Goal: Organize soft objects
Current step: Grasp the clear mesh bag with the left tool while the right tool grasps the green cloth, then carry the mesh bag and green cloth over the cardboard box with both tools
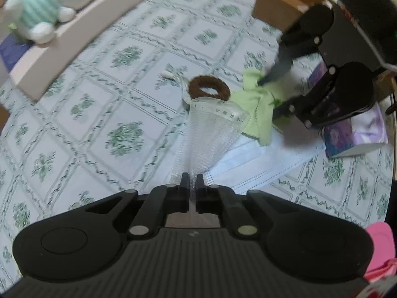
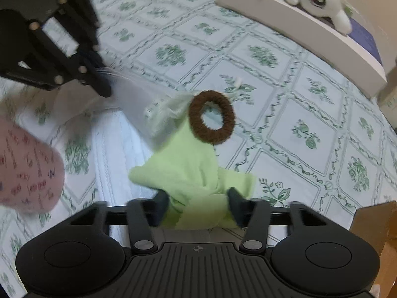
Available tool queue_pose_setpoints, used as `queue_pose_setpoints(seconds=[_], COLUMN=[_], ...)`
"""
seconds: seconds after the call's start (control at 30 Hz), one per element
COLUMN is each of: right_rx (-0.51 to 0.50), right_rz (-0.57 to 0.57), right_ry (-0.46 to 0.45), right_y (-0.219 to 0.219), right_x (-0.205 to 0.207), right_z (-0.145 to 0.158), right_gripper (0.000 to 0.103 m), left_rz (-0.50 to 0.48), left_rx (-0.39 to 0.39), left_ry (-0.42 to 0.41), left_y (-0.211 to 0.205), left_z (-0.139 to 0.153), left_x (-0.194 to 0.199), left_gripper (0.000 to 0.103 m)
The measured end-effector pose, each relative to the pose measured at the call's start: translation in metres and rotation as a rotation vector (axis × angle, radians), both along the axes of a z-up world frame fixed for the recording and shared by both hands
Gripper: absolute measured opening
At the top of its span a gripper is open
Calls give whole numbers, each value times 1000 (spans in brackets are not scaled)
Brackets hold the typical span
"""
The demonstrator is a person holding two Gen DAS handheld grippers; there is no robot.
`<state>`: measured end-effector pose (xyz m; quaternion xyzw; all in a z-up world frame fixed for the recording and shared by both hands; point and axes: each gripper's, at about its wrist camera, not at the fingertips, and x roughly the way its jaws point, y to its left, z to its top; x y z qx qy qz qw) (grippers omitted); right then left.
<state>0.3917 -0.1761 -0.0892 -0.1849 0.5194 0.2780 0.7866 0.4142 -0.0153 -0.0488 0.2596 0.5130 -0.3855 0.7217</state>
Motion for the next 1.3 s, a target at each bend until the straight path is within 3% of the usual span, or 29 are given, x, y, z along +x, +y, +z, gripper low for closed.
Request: queue_pose_setpoints(seconds=[0.07,0.17,0.43,0.9,1.1,1.3], right_rx=[6,20,84,241,327,402], right_rz=[-19,-44,-119,-249,-297,-354], right_ry=[-6,-33,-133,-316,-350,-386], right_y=[-3,-9,-25,-48,-57,-70], right_x=[0,-4,-36,-132,-179,-231], right_z=[3,13,65,169,191,196], right_gripper=[9,7,7,7,7,7], left_rz=[30,80,196,388,450,511], left_rx=[-16,-42,-76,-194,-272,-378], left_ry=[-14,-31,-91,-233,-265,-262], left_y=[7,13,29,38,24,8], left_z=[7,18,55,162,188,190], left_x=[-2,-3,-21,-101,-148,-197], left_gripper=[3,3,3,3,3,3])
